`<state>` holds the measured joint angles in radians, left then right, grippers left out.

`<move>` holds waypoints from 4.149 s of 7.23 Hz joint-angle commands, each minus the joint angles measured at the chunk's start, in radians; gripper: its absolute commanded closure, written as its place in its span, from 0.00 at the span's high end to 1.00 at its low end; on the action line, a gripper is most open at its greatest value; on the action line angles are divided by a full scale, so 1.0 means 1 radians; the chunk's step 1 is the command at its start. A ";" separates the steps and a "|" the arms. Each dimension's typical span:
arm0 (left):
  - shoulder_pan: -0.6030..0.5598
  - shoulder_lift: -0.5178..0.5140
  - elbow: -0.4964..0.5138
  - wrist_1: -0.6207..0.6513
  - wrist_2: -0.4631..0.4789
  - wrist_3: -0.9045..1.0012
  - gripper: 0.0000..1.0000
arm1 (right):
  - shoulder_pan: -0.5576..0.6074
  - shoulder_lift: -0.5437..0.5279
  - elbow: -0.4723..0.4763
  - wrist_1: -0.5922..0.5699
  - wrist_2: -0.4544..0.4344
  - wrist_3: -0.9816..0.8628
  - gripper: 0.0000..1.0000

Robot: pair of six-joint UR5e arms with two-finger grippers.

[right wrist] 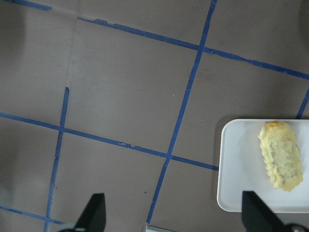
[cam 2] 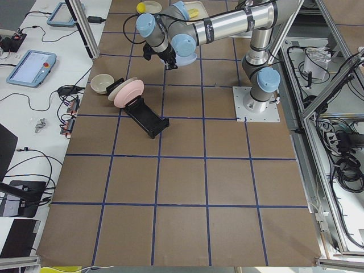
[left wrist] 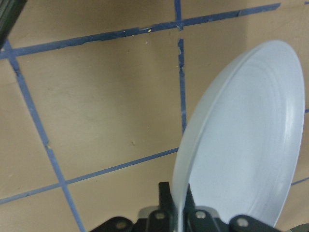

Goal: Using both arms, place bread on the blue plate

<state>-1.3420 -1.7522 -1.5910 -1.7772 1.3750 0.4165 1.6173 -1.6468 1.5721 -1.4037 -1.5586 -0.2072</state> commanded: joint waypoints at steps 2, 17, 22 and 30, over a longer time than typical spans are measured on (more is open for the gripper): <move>-0.150 -0.013 -0.116 0.245 -0.173 -0.151 0.03 | 0.001 -0.005 0.000 -0.001 -0.014 0.008 1.00; -0.308 -0.210 -0.099 0.633 0.038 -0.361 1.00 | -0.526 -0.024 0.604 -0.621 -0.041 -0.853 1.00; -0.210 0.057 -0.026 0.284 0.262 -0.295 1.00 | -0.611 0.084 0.744 -0.952 -0.038 -1.018 0.99; -0.209 0.200 0.043 0.117 0.248 -0.300 1.00 | -0.643 0.108 0.822 -1.000 -0.059 -0.850 0.10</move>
<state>-1.5555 -1.5398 -1.5988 -1.6013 1.6282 0.1098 0.9632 -1.5286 2.3899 -2.4211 -1.5954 -1.1709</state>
